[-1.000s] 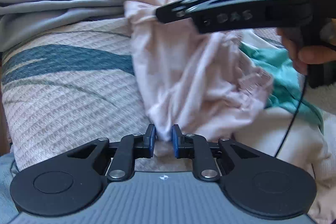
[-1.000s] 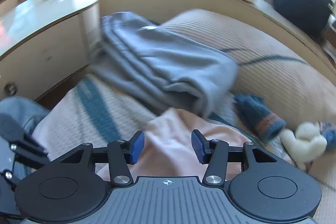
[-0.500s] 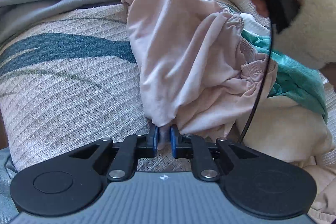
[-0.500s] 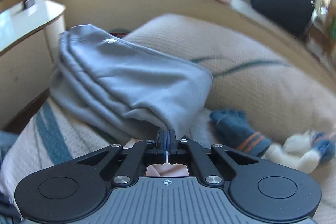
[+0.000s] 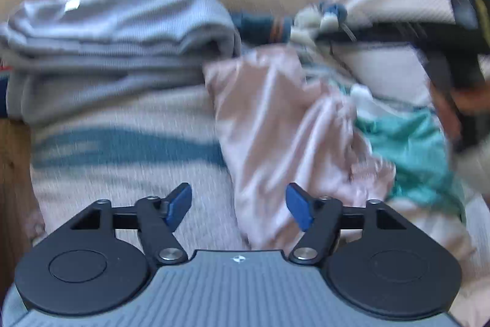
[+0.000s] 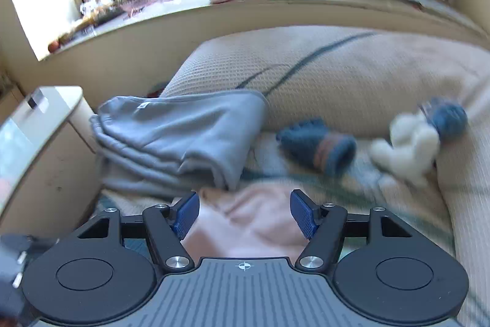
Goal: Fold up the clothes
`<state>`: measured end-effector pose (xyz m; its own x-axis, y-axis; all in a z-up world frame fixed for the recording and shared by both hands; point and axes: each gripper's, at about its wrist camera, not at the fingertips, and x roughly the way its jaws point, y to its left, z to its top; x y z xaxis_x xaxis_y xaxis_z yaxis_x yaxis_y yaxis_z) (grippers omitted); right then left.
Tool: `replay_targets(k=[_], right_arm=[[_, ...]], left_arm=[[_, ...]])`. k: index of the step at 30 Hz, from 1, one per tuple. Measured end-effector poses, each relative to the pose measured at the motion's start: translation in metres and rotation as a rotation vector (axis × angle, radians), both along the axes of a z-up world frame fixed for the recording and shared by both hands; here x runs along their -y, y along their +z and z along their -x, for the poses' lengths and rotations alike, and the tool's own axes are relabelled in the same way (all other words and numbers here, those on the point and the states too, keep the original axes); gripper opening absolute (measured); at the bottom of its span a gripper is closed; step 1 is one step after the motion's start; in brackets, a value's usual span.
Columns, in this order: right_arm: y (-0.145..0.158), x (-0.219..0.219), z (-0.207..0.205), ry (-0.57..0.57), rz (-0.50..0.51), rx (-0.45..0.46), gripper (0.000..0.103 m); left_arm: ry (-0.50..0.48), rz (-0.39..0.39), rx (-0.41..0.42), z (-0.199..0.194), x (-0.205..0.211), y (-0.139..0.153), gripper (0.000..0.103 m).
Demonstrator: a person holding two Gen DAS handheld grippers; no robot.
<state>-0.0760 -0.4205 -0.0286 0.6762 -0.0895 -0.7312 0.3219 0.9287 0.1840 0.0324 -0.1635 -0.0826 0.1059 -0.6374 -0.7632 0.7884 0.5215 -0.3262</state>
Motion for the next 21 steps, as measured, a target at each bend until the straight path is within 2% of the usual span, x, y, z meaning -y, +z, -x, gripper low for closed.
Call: replay_targets(k=[3, 7, 11, 17, 21], right_arm=[[-0.005, 0.0, 0.03, -0.047, -0.048, -0.016, 0.067], [-0.014, -0.005, 0.065, -0.099, -0.124, -0.047, 0.067], [-0.02, -0.024, 0.094, -0.12, -0.232, -0.045, 0.067], [-0.043, -0.06, 0.111, -0.151, -0.432, -0.042, 0.067], [-0.06, -0.061, 0.113, -0.23, -0.556, -0.036, 0.067]], left_arm=[[-0.009, 0.008, 0.021, -0.008, 0.019, -0.001, 0.065], [-0.021, -0.013, -0.01, -0.019, 0.043, -0.017, 0.06], [-0.009, -0.022, -0.03, -0.033, 0.058, -0.024, 0.06], [-0.031, -0.046, -0.058, -0.042, 0.083, -0.036, 0.058], [-0.022, -0.064, -0.045, -0.042, 0.092, -0.042, 0.057]])
